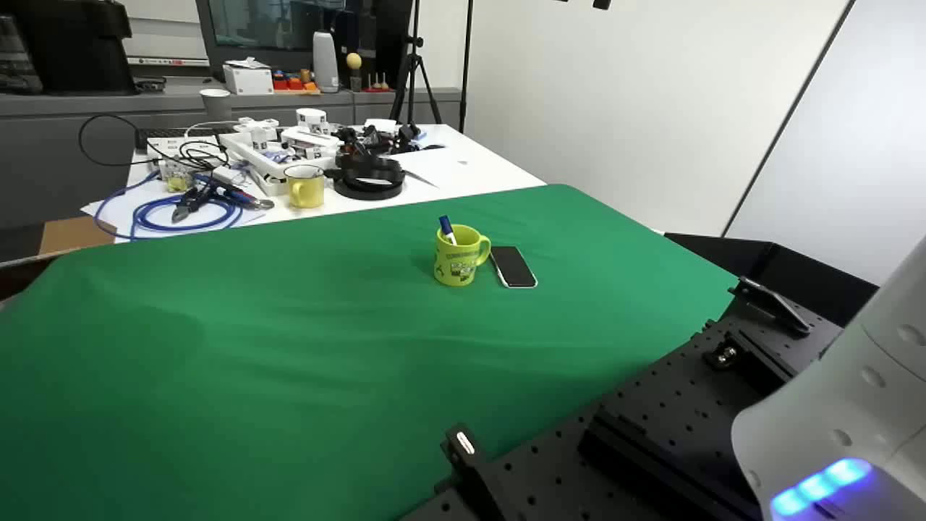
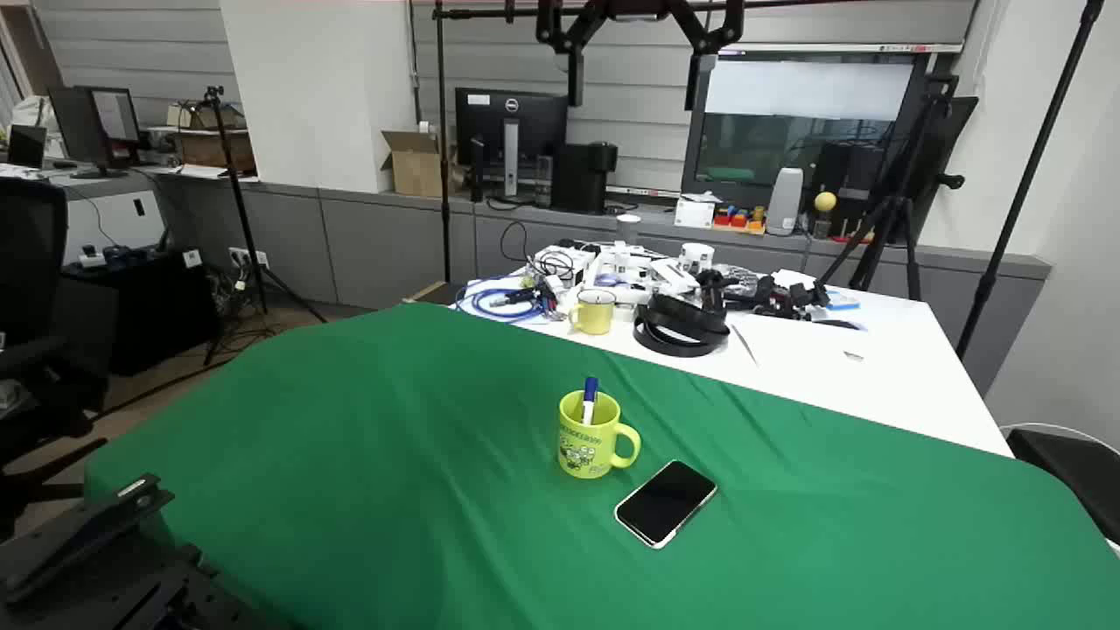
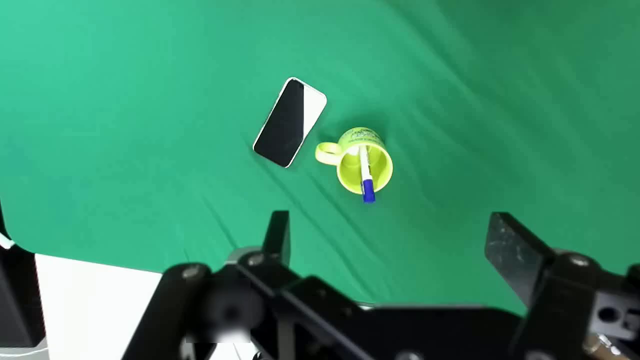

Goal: Put the marker in the mug on the table

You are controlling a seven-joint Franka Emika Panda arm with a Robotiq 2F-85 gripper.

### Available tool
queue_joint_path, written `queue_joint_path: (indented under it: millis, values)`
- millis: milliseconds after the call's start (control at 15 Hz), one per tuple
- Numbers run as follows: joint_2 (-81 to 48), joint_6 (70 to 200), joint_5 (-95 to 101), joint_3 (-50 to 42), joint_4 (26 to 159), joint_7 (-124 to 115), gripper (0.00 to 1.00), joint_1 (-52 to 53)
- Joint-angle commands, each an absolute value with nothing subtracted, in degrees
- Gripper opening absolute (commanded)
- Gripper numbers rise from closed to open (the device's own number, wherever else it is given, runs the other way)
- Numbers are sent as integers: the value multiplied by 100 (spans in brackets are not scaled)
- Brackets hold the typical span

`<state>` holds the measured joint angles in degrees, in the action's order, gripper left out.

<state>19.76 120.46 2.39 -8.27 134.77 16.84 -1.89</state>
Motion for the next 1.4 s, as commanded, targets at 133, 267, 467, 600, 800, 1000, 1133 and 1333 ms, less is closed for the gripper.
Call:
queue_joint_path:
  millis: [133, 267, 467, 600, 800, 1000, 1133, 1333]
  values:
    - [1977, 12051, 224, -792, 13463, 1694, 100, -225]
    - [1977, 12052, 224, -792, 13462, 1694, 100, -225]
    - [1977, 12053, 224, -792, 13462, 1694, 100, -225]
    - [1977, 12053, 224, -792, 13462, 1694, 100, -225]
    - [1449, 11739, 156, -881, 13021, 2086, 100, -157]
    - [391, 11425, 42, -960, 12182, 2863, 100, -120]
    - [-246, 11123, 198, -849, 11589, 3086, 100, -204]
    - [-1186, 10792, 439, -676, 10713, 3157, 100, -288]
